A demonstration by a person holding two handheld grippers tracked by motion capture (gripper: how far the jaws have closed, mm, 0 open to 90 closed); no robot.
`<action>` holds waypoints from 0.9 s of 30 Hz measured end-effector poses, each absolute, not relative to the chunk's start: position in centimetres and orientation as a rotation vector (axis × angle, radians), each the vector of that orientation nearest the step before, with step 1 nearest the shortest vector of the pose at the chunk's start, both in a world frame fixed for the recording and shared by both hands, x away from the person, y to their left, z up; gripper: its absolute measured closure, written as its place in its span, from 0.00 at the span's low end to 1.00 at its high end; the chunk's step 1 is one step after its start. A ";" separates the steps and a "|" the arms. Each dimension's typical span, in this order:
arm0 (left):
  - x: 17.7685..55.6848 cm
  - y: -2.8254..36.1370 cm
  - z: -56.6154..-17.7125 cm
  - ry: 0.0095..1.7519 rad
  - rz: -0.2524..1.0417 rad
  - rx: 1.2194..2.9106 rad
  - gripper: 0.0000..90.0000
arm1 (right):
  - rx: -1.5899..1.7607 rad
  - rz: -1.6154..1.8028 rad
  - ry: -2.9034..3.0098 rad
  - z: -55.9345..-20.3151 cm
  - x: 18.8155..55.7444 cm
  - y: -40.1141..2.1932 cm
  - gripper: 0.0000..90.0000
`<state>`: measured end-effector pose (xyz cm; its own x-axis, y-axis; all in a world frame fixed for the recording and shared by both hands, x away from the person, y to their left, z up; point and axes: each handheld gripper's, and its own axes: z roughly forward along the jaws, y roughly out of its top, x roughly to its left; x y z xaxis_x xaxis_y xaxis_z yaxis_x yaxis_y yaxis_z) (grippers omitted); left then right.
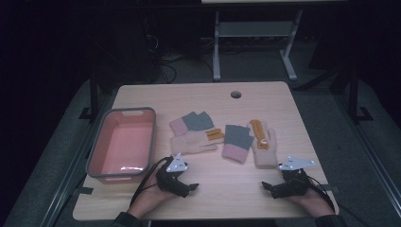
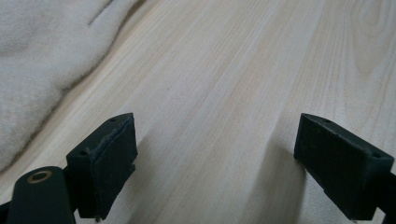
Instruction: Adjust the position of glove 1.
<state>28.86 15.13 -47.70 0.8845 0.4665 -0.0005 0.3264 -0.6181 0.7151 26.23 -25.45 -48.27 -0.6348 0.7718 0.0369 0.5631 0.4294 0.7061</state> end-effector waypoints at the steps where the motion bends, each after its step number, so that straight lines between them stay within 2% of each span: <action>1: 28.8 15.1 -47.6 0.572 0.233 2.298 0.14 | 1.153 1.015 2.394 -48.3 26.2 -25.4 0.03; 7: 29.1 14.8 -47.3 0.597 0.233 2.325 0.14 | 1.157 1.014 2.393 -48.3 26.2 -25.4 0.03; 9: 29.2 14.8 -47.1 0.610 0.233 2.343 0.17 | 1.157 1.014 2.393 -48.3 26.2 -25.4 0.03; 10: 29.3 14.8 -46.9 0.615 0.236 2.343 0.21 | 1.158 1.014 2.393 -48.3 26.2 -25.4 0.03; 11: 29.4 14.8 -46.7 0.620 0.226 2.337 0.28 | 1.158 1.014 2.393 -48.3 26.2 -25.4 0.03; 13: 29.7 14.6 -46.5 0.641 0.223 2.336 0.33 | 1.159 1.014 2.393 -48.3 26.2 -25.4 0.03; 14: 30.1 14.3 -46.1 0.658 0.217 2.330 0.42 | 1.160 1.014 2.393 -48.3 26.2 -25.4 0.03; 17: 30.4 13.9 -45.7 0.675 0.220 2.319 0.49 | 1.158 1.014 2.393 -48.3 26.2 -25.4 0.03; 18: 30.6 13.7 -45.6 0.687 0.218 2.306 0.55 | 1.165 1.014 2.395 -48.3 26.2 -25.4 0.03; 19: 31.0 13.3 -45.3 0.722 0.200 2.292 0.67 | 1.163 1.014 2.395 -48.3 26.2 -25.4 0.03; 22: 31.6 12.9 -45.1 0.734 0.215 2.292 0.77 | 1.163 1.014 2.395 -48.3 26.2 -25.4 0.03; 24: 32.1 12.6 -44.9 0.743 0.238 2.288 0.91 | 1.163 1.014 2.395 -48.3 26.2 -25.4 0.03; 25: 32.3 12.5 -44.7 0.745 0.242 2.282 0.91 | 1.163 1.014 2.395 -48.3 26.2 -25.4 0.03; 26: 32.6 12.4 -44.6 0.750 0.249 2.273 0.97 | 1.164 1.015 2.395 -48.3 26.2 -25.4 0.03; 27: 32.9 12.3 -44.4 0.753 0.265 2.266 0.97 | 1.164 1.015 2.395 -48.3 26.2 -25.4 0.03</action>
